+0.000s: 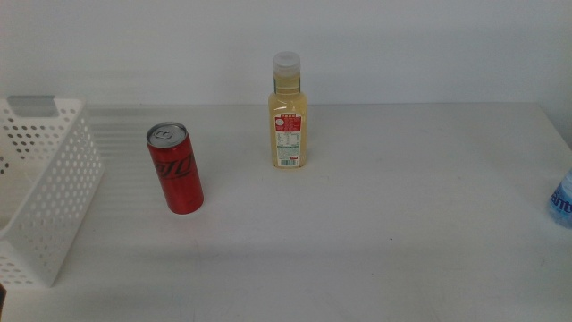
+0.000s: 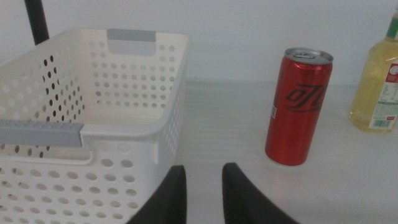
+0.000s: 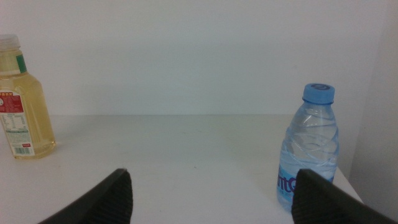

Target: Use arms to grab the bottles and put them into the dustbin to the left of the table.

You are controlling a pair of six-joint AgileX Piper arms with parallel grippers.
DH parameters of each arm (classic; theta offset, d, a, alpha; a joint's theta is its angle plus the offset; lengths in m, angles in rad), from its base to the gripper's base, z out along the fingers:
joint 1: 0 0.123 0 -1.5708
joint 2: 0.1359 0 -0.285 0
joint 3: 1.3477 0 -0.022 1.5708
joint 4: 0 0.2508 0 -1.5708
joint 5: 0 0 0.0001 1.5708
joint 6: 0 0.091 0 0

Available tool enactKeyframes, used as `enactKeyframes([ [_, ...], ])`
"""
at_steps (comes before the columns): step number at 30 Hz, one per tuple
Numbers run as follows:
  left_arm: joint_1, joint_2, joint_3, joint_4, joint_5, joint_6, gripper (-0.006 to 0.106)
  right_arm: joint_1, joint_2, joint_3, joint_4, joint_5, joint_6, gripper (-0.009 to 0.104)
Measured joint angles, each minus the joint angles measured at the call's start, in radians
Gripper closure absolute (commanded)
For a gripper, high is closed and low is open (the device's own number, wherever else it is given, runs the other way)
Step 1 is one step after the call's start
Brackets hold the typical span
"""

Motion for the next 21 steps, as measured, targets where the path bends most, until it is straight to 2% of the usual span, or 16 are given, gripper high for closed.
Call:
enactKeyframes([
  [10, -0.003, 0.026, 0.000, 0.006, -0.041, 0.000, 0.082, 0.000, 0.000, 0.000, 0.000, 0.000, 0.000, 0.028],
  [21, -0.174, 0.522, 0.000, 0.022, -0.425, 0.000, 0.082, 0.000, 0.000, 0.000, 0.000, 0.000, 0.000, 0.028],
])
